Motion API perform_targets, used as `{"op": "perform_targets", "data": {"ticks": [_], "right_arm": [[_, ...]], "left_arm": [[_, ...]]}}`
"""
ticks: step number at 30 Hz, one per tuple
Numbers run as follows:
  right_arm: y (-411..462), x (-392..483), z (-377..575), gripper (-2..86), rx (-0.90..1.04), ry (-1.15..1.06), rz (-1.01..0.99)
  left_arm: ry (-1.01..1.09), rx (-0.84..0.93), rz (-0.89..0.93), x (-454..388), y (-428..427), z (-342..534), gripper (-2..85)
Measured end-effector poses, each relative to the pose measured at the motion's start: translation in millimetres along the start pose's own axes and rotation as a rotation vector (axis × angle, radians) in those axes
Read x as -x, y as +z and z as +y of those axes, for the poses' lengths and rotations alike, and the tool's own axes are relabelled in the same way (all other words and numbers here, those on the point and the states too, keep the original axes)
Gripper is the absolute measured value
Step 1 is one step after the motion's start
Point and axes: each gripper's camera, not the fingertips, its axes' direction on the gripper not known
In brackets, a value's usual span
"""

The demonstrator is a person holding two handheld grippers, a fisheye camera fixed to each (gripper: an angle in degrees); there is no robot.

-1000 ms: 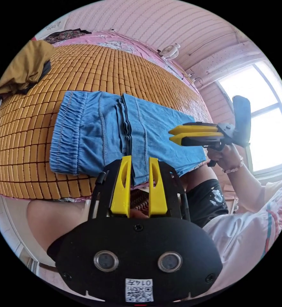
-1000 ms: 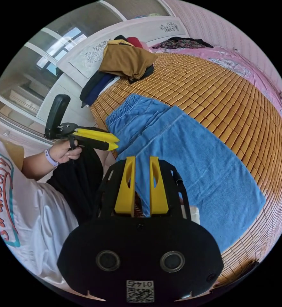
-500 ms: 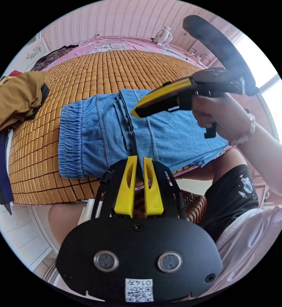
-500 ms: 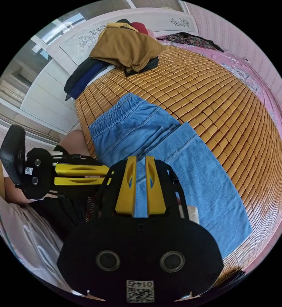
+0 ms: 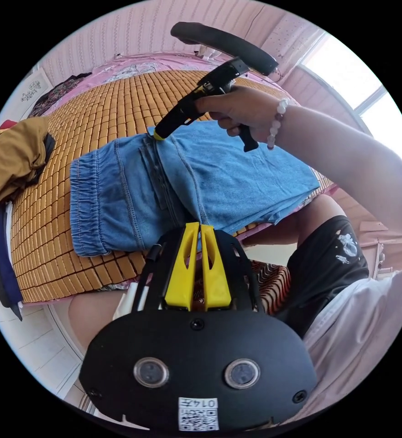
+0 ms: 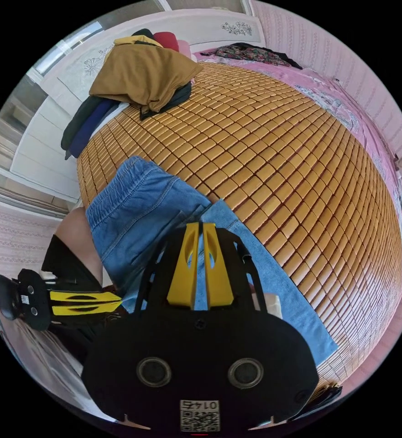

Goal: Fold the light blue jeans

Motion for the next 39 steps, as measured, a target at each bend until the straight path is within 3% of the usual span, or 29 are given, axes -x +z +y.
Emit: {"op": "perform_targets", "data": {"ticks": [7, 16, 24, 31, 39], "right_arm": [[-42.3, 5.7, 5.9, -0.6, -0.093, -0.009, -0.048], [-19.8, 24.7, -3.2, 1.6, 0.002, 0.008, -0.043], [-26.2, 47.0, -10.9, 8.6, -0.025, 0.039, 0.036], [-14.4, 71.2, -10.7, 8.1, -0.004, -0.012, 0.196], [-32.5, 61.6, 4.6, 3.6, -0.042, -0.006, 0.107]], "left_arm": [[0.026, -0.021, 0.023, -3.4, -28.2, 7.1, -1.0], [-0.067, 0.106, 0.034, 5.8, 0.1, 7.6, -0.8], [-0.121, 0.054, 0.024, 14.8, -12.9, 6.9, 3.0], [-0.136, 0.107, 0.064, 9.7, 19.7, -5.9, 8.6], [0.017, 0.094, -0.051, -17.0, 19.6, -5.2, 1.6]]}}
